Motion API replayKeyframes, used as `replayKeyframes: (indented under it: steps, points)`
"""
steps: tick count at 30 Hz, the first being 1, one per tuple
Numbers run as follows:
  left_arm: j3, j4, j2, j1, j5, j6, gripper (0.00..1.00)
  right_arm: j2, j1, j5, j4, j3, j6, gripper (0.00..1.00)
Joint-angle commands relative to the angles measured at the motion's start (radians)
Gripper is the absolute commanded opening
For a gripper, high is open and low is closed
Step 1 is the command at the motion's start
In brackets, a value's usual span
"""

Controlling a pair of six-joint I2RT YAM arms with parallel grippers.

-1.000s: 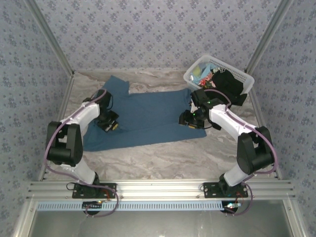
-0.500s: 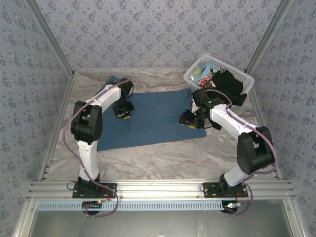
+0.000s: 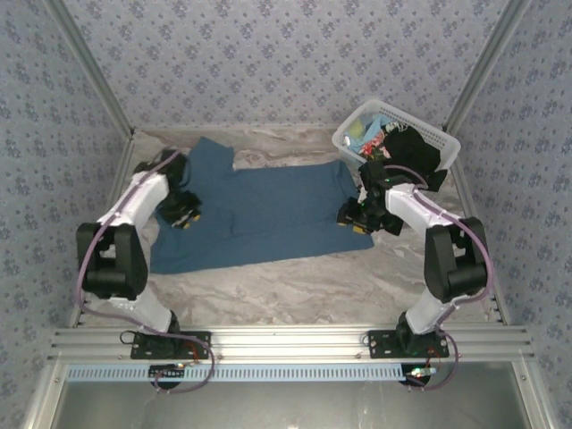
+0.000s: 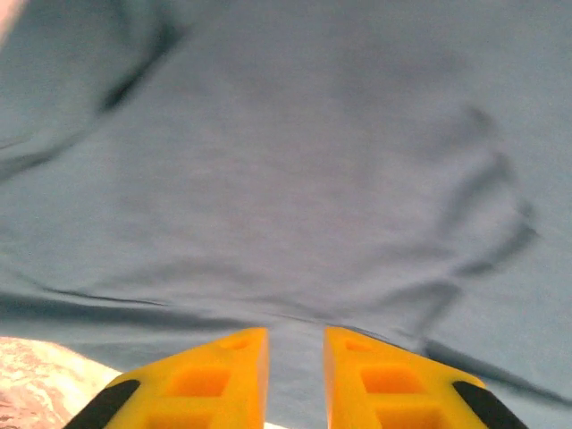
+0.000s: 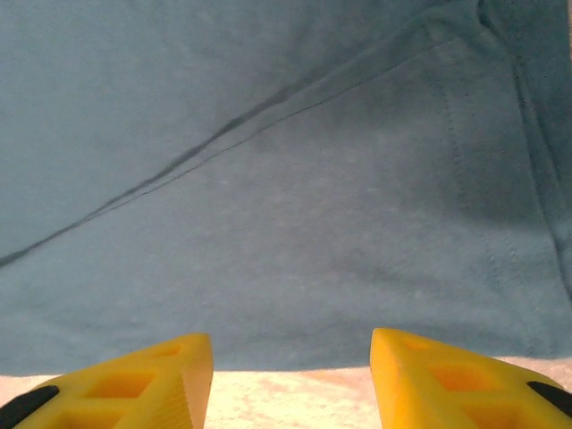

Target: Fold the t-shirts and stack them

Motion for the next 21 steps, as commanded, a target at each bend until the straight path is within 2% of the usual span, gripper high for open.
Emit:
replayKeyframes:
  steps: [1,5,12,21]
  points:
    - [-0.133,0.107,0.022,0.081,0.178,-0.085,0.2,0.063,-0.003,0.058,-0.035,0.038,-0.029,0.48]
    - [-0.154,0.136,0.071,0.162,0.133,-0.075,0.17,0.136,-0.003,0.125,-0.075,0.059,-0.043,0.45]
    - [-0.205,0.092,0.111,0.232,0.012,-0.1,0.16,0.205,0.001,0.195,-0.119,0.041,-0.031,0.44]
    - [-0.305,0.064,0.015,0.298,-0.055,-0.095,0.16,0.127,0.073,0.114,-0.187,-0.091,0.036,0.45]
